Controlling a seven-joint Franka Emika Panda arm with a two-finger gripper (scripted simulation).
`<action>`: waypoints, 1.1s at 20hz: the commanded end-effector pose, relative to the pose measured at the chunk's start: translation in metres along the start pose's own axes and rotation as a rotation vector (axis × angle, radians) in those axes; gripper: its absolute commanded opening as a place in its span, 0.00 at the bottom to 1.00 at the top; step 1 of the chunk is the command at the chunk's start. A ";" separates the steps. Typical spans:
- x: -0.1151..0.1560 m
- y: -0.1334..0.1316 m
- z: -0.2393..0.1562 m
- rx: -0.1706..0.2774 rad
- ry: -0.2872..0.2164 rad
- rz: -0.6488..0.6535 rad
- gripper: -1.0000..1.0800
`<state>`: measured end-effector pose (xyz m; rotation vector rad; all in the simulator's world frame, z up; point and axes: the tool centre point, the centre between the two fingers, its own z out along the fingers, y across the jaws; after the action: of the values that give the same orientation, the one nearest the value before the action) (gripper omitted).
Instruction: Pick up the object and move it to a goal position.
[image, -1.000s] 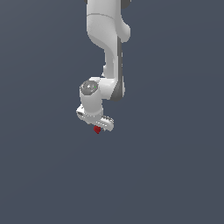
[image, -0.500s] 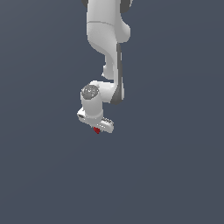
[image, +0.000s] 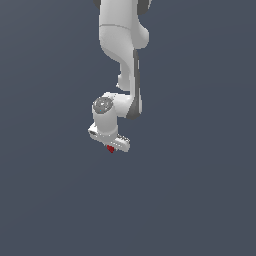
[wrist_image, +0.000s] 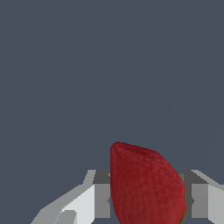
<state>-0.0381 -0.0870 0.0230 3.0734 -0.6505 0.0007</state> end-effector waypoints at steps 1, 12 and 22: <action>-0.001 -0.003 0.000 0.000 0.000 -0.001 0.00; -0.026 -0.069 -0.003 0.000 0.000 -0.001 0.00; -0.065 -0.183 -0.009 0.000 0.000 -0.001 0.00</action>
<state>-0.0251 0.0899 0.0313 3.0746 -0.6467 -0.0009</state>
